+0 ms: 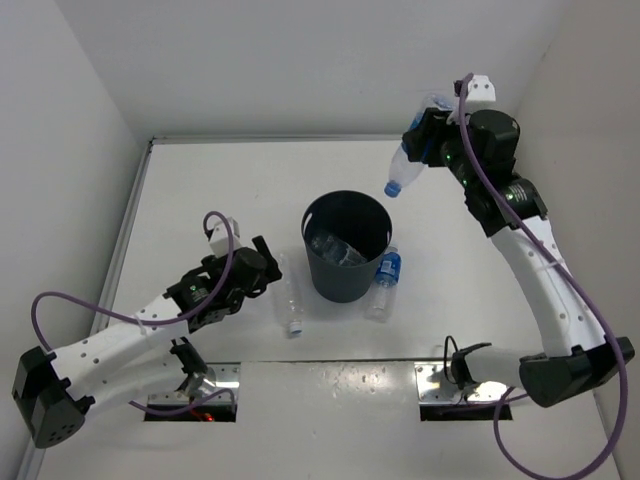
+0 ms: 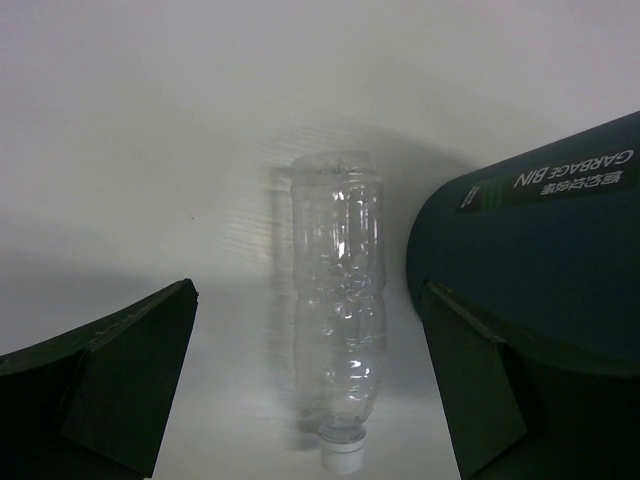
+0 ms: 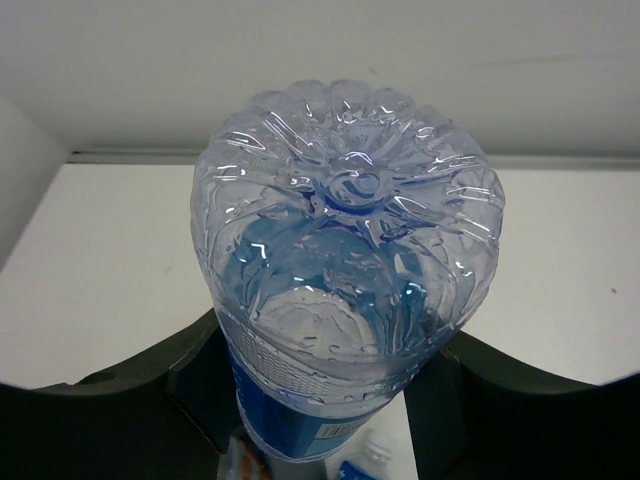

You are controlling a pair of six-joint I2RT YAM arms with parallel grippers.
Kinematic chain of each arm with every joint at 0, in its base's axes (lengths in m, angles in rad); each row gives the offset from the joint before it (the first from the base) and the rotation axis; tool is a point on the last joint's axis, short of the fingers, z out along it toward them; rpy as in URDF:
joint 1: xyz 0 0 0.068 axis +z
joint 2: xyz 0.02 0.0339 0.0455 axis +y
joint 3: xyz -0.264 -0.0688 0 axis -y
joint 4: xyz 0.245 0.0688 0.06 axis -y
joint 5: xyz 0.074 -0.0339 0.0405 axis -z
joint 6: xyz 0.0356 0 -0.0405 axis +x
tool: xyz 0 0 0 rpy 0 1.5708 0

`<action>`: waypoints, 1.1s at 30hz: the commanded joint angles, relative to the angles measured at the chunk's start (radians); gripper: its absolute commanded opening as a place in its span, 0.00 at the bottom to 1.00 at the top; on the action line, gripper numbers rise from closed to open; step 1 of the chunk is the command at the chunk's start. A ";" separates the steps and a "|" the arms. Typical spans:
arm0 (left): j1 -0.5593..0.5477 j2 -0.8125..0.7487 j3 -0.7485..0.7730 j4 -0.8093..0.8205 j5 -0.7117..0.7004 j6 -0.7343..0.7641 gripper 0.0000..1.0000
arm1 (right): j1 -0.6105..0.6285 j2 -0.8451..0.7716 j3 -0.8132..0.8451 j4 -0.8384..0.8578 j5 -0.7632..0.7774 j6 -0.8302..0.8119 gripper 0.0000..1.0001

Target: Put the plastic bottles in the bin

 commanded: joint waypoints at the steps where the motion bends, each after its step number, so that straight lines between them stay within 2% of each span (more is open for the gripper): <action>1: 0.013 -0.033 -0.019 0.019 0.013 -0.007 1.00 | 0.050 -0.016 0.040 0.061 -0.033 -0.044 0.40; 7: 0.013 -0.055 -0.059 0.038 0.033 -0.016 1.00 | 0.154 -0.050 -0.024 0.071 -0.178 -0.127 0.43; 9: 0.013 -0.055 -0.068 0.038 0.044 -0.027 1.00 | 0.155 -0.050 -0.056 0.062 -0.216 -0.127 0.47; 12: 0.013 -0.055 -0.079 0.047 0.053 -0.027 1.00 | 0.188 -0.061 -0.096 0.053 -0.248 -0.136 0.52; 17: 0.013 -0.055 -0.079 0.047 0.053 -0.027 1.00 | 0.236 -0.072 -0.172 0.007 -0.267 -0.146 0.56; 19: 0.013 -0.055 -0.088 0.056 0.053 -0.036 1.00 | 0.245 -0.072 -0.187 -0.004 -0.276 -0.146 0.66; 20: 0.013 -0.055 -0.088 0.056 0.053 -0.036 1.00 | 0.245 -0.072 -0.201 -0.004 -0.276 -0.146 0.74; 21: 0.013 -0.055 -0.088 0.056 0.053 -0.036 1.00 | 0.245 -0.072 -0.201 -0.004 -0.276 -0.146 0.89; 23: 0.013 -0.046 -0.088 0.056 0.062 -0.047 1.00 | 0.245 -0.072 -0.201 -0.004 -0.276 -0.146 1.00; 27: 0.013 -0.035 -0.097 0.056 0.071 -0.056 1.00 | 0.188 -0.059 -0.160 0.033 -0.345 -0.146 1.00; 33: 0.013 -0.024 -0.106 0.065 0.082 -0.047 1.00 | 0.095 -0.007 -0.049 0.102 -0.322 -0.136 1.00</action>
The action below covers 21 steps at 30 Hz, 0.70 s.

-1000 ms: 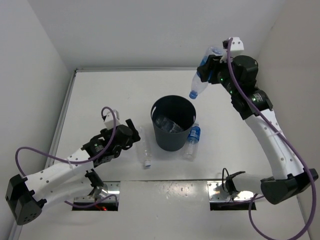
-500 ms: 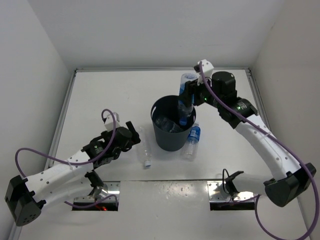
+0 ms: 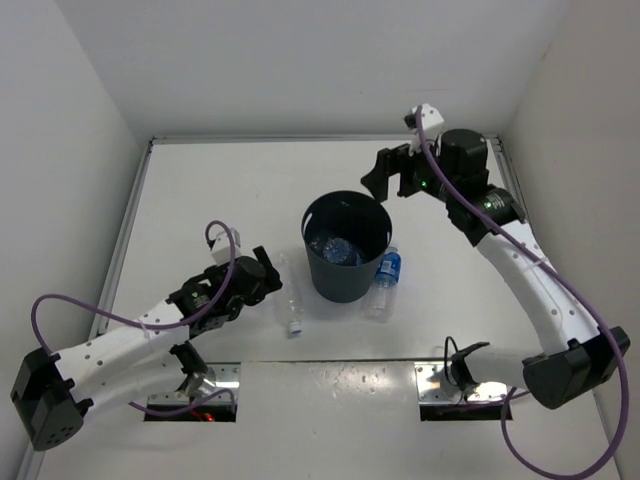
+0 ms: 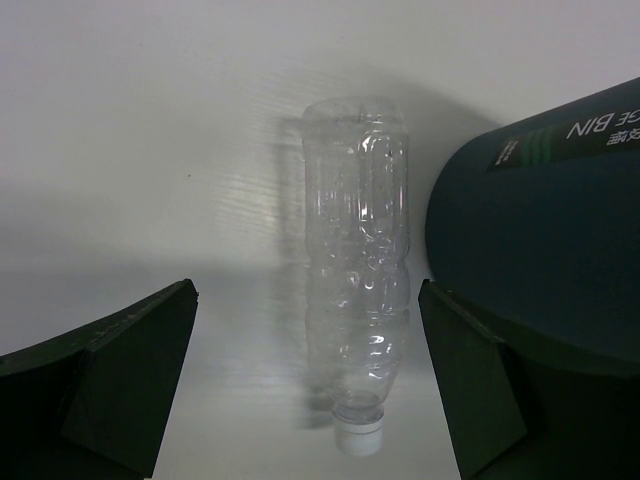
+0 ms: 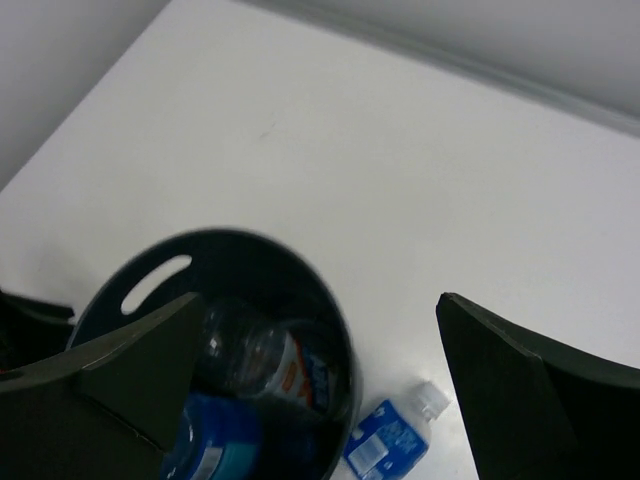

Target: Put the plastic bottles in the bin

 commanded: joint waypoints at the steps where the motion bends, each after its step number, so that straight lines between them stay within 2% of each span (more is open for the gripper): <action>1: 0.013 0.005 -0.004 0.031 0.012 -0.006 1.00 | -0.060 0.031 0.105 0.102 0.035 0.028 1.00; 3: 0.013 0.005 -0.004 0.040 0.012 -0.006 1.00 | -0.135 0.049 0.115 0.088 0.063 0.120 1.00; 6: 0.013 0.014 -0.004 0.040 0.021 0.003 1.00 | -0.288 0.114 0.124 -0.012 -0.017 0.239 1.00; 9: 0.013 0.025 -0.004 0.040 0.032 0.004 1.00 | -0.374 0.175 0.078 -0.106 -0.130 0.264 1.00; 15: 0.013 0.025 -0.013 0.040 0.032 0.004 1.00 | -0.402 0.175 -0.163 -0.136 -0.391 0.254 1.00; 17: 0.022 0.025 -0.022 0.040 0.041 0.004 1.00 | -0.402 0.184 -0.227 -0.136 -0.405 0.254 1.00; 21: 0.022 0.034 -0.032 0.040 0.050 -0.007 1.00 | -0.436 0.262 -0.250 -0.123 -0.459 0.243 1.00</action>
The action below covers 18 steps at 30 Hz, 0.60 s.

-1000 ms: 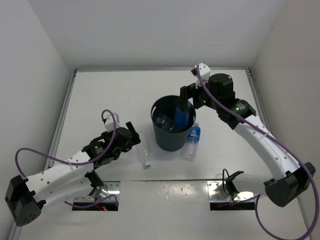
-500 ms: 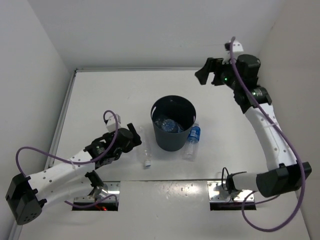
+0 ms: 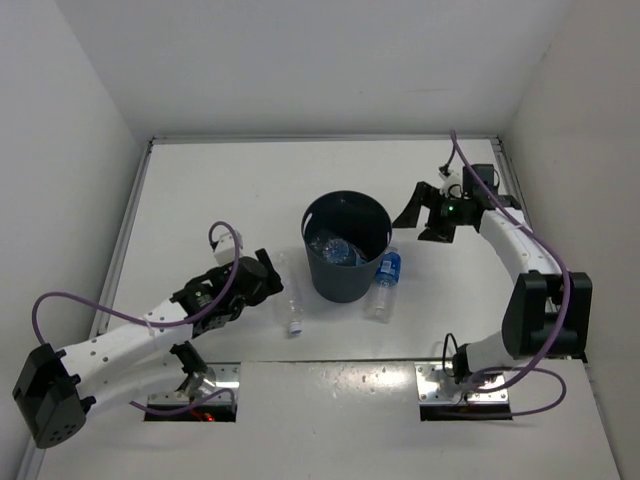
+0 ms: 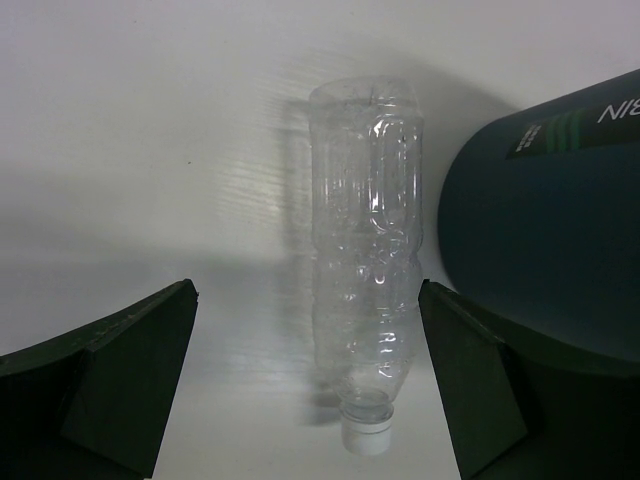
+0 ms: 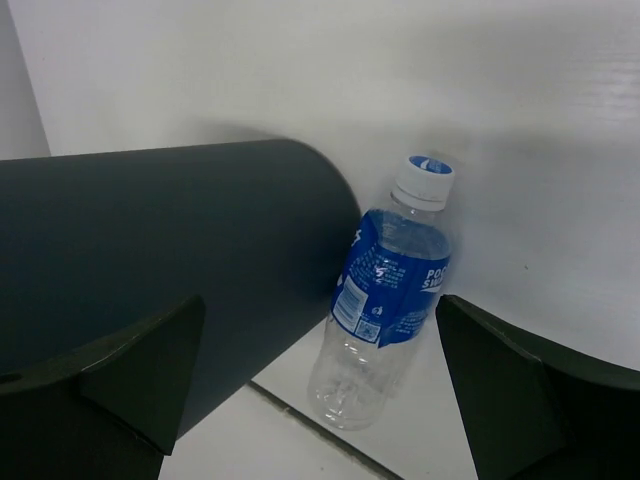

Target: Put the plastic bottles in the bin

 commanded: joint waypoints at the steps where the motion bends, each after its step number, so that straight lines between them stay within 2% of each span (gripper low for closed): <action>1: 0.012 0.006 -0.012 0.021 0.018 -0.008 1.00 | -0.024 0.055 -0.020 0.036 -0.102 0.006 1.00; 18: 0.022 0.006 -0.041 -0.008 0.082 -0.029 1.00 | 0.068 0.281 -0.099 0.058 -0.063 -0.051 0.98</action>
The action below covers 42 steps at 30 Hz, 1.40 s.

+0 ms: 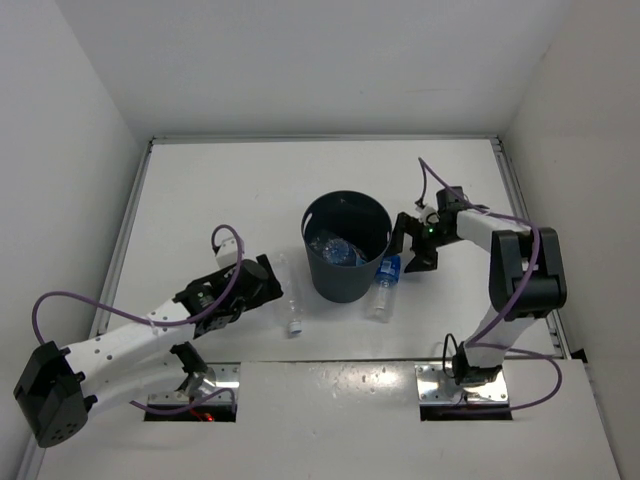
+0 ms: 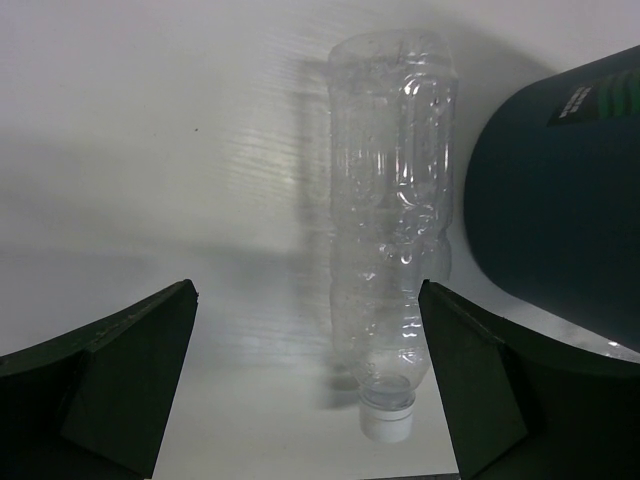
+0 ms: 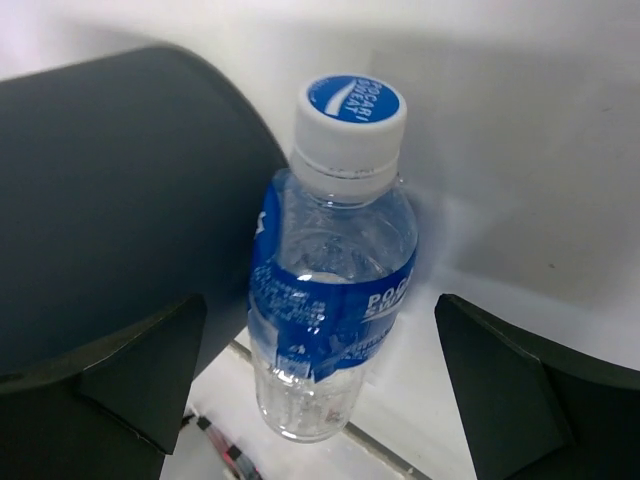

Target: Put the plastic bottles in the bin

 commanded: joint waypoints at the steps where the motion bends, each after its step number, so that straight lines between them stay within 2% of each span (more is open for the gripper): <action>1: 0.012 -0.011 -0.024 0.000 0.029 -0.021 1.00 | 0.017 0.027 -0.017 0.033 -0.002 -0.008 0.97; 5: 0.012 -0.011 -0.033 0.000 0.038 -0.031 1.00 | 0.027 0.070 -0.017 0.033 0.067 0.002 0.93; 14: 0.012 -0.008 -0.024 0.001 0.038 -0.014 1.00 | 0.035 0.079 -0.026 0.052 0.134 0.002 0.67; 19: 0.032 0.053 0.008 0.038 0.038 0.032 1.00 | -0.009 -0.019 -0.047 0.082 0.218 0.011 0.60; 22: 0.043 0.106 0.019 0.073 0.038 0.054 1.00 | -0.028 -0.123 -0.070 0.127 0.295 -0.035 0.48; 26: 0.043 0.169 0.040 0.130 0.049 0.077 1.00 | -0.147 -0.237 -0.070 0.168 0.295 -0.035 0.37; 29: 0.052 0.204 0.041 0.185 0.073 0.097 1.00 | -0.263 -0.296 -0.023 0.180 0.239 -0.002 0.24; 32: 0.072 0.247 0.050 0.219 0.109 0.106 1.00 | -0.328 -0.342 0.044 0.190 0.170 0.011 0.12; 38: 0.091 0.304 0.070 0.256 0.175 0.140 1.00 | -0.341 -0.401 0.208 0.223 0.127 0.087 0.02; 42: 0.091 0.313 0.070 0.256 0.184 0.160 1.00 | -0.272 -0.427 0.352 0.243 0.172 0.124 0.01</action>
